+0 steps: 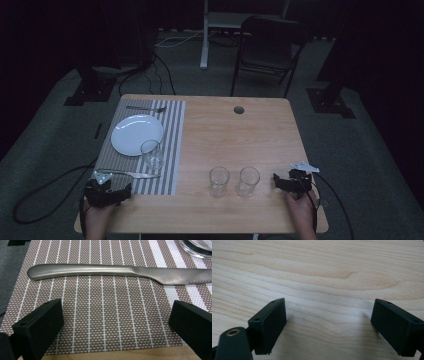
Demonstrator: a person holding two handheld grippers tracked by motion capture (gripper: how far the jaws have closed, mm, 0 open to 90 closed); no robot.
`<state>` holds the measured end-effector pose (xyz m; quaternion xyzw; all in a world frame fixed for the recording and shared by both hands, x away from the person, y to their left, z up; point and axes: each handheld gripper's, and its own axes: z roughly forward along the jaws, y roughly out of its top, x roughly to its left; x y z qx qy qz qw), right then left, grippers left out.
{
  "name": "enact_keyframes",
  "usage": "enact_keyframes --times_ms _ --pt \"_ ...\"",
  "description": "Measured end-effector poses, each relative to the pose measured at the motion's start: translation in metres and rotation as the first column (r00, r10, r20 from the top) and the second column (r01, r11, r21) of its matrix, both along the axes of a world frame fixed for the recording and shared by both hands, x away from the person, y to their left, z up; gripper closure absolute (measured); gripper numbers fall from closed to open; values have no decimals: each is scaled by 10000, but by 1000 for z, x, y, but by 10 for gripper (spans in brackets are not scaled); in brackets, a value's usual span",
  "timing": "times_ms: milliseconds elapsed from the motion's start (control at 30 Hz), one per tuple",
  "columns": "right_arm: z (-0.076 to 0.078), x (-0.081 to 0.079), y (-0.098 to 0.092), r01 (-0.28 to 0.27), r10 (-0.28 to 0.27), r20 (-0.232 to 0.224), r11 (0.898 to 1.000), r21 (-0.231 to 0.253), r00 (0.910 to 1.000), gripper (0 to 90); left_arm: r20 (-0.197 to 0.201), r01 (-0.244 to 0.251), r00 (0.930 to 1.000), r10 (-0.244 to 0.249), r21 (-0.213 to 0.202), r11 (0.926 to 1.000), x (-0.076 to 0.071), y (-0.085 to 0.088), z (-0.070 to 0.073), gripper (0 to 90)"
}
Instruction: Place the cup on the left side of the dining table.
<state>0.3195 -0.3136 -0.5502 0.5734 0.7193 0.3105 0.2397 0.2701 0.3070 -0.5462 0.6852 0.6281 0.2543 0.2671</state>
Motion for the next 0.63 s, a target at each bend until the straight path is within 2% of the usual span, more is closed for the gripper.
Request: enact_keyframes --times_ms 267,367,633 --pt "0 0 0 -2 2 0 10000 2 10000 126 6 -134 9999 134 -14 9999 -1 -1 0 3" --pt "0 0 0 -2 2 0 10000 2 10000 126 7 -334 9994 334 -28 9994 -2 -3 0 3" --pt "0 0 0 -3 3 -2 10000 2 10000 126 3 -334 9994 334 -37 9994 -2 -3 0 3"
